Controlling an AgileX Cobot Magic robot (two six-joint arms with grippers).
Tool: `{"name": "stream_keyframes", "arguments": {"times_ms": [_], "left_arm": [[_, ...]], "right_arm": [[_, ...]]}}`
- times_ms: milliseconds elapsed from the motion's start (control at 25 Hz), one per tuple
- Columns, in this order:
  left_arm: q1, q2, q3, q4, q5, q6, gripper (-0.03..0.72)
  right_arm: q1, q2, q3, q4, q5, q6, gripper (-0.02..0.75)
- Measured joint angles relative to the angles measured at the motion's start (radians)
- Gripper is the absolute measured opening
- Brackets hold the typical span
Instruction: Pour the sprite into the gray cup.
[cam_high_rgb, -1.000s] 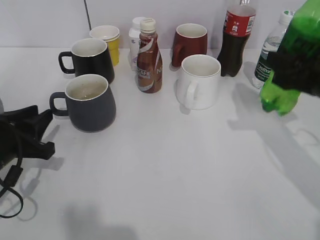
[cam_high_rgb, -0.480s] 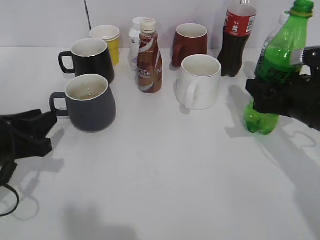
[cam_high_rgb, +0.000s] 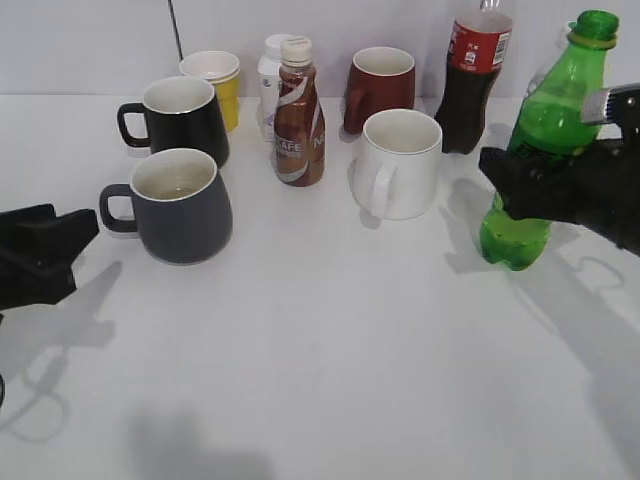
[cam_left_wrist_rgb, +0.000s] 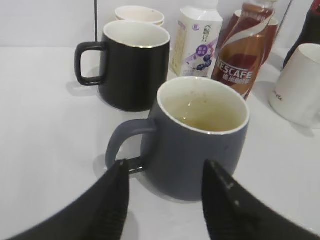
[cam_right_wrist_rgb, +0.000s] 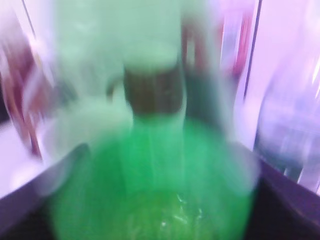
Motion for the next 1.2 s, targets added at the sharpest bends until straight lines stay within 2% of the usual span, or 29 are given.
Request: {"name": "stream_keyframes", "arguments": {"times_ms": [80, 240, 560, 800, 960, 1040, 1120, 1200], "left_arm": [[0.0, -0.045, -0.031, 0.006, 0.106, 0.0, 0.372], [0.0, -0.151, -0.165, 0.111, 0.381, 0.0, 0.372], [0.001, -0.375, -0.49, 0.192, 0.939, 0.0, 0.372], [0.001, -0.657, -0.54, 0.254, 1.265, 0.0, 0.372], [0.001, -0.848, -0.54, 0.266, 1.48, 0.0, 0.372], [0.001, -0.945, -0.541, 0.269, 1.569, 0.0, 0.372], [0.001, -1.019, -0.541, 0.27, 1.652, 0.0, 0.372], [0.001, -1.082, -0.541, 0.271, 1.728, 0.0, 0.372]], "right_arm": [[0.0, -0.029, -0.001, 0.0, -0.015, -0.001, 0.607], [0.0, -0.152, -0.041, -0.02, 0.045, -0.003, 0.607], [0.0, -0.538, -0.164, -0.227, 0.402, 0.158, 0.607], [0.0, -0.938, -0.166, -0.484, 0.781, 0.47, 0.607], [0.0, -1.206, -0.165, -0.507, 1.02, 0.52, 0.596], [0.0, -1.327, -0.165, -0.432, 1.17, 0.461, 0.595], [0.0, -1.403, -0.165, -0.199, 1.333, 0.268, 0.595], [0.0, -1.445, -0.165, 0.077, 1.541, -0.03, 0.594]]}}
